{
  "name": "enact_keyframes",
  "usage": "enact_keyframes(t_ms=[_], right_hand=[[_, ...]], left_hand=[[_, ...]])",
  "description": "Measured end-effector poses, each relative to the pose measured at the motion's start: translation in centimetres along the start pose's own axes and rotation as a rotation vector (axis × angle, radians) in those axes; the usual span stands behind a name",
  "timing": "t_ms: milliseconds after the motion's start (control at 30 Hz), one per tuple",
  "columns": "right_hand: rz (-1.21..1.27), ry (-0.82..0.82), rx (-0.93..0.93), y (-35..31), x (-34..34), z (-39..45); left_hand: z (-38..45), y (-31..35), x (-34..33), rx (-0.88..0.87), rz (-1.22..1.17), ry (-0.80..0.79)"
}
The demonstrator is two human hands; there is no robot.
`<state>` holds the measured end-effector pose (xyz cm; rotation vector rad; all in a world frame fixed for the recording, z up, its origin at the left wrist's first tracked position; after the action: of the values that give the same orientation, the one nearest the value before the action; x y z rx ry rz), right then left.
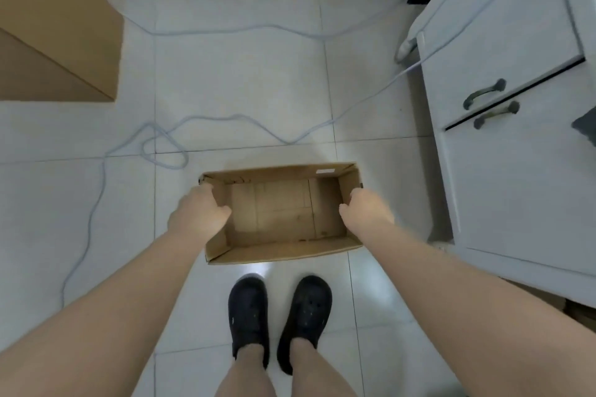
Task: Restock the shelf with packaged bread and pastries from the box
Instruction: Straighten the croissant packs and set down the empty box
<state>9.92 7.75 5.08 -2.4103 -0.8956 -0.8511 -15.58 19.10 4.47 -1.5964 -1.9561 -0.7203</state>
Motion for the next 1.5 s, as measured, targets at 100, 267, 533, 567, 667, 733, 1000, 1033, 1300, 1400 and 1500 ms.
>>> enact_keyframes(t_ms=[100, 267, 533, 567, 667, 733, 1000, 1033, 1300, 1400, 1500], right_hand=[[-0.030, -0.038, -0.071, 2.6, -4.3, 5.9], [-0.134, 0.004, -0.100, 5.5, -8.9, 12.5], [0.066, 0.108, -0.274, 9.3, -9.6, 16.2], [0.055, 0.099, -0.273, 9.3, -9.2, 16.1], [0.028, 0.107, -0.247, 8.5, -6.9, 15.0], [0.030, 0.135, -0.225, 7.5, -4.5, 14.1], [0.101, 0.209, -0.110, 1.0, 10.6, 10.7], [0.116, 0.231, -0.097, 0.0, 12.7, 10.5], [0.070, 0.318, -0.046, -8.4, 24.3, 16.3], [0.046, 0.327, -0.081, -11.6, 26.7, 21.3], [0.000, 0.347, -0.104, -14.5, 28.9, 26.5]], left_hand=[[4.9, -2.2, -4.7, 0.140, -0.003, -0.014], [11.1, -5.2, -10.7, 0.362, 0.018, -0.015], [14.4, -7.2, -11.6, 0.363, -0.129, 0.144], [14.2, -7.2, -11.1, 0.340, -0.125, 0.153], [13.3, -6.5, -8.6, 0.300, -0.135, 0.164], [12.2, -6.0, -6.0, 0.284, -0.148, 0.180], [7.4, -2.2, 9.5, 0.221, -0.210, 0.260], [7.2, -1.6, 11.6, 0.206, -0.215, 0.272], [14.5, 3.5, 22.6, 0.129, -0.297, 0.300], [20.4, 5.8, 25.2, 0.130, -0.309, 0.288], [25.9, 8.6, 27.5, 0.112, -0.293, 0.278]])
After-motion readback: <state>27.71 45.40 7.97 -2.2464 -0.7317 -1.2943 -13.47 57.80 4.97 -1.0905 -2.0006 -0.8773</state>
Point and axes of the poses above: each hand's wrist, its own z-axis towards the middle knuckle, its own x-axis out of the back of the hand, y = z × x, the point moved 6 cm from there along z, towards the middle knuckle, and after that the axes turned 7 degrees about x, right-handed, at the moved point
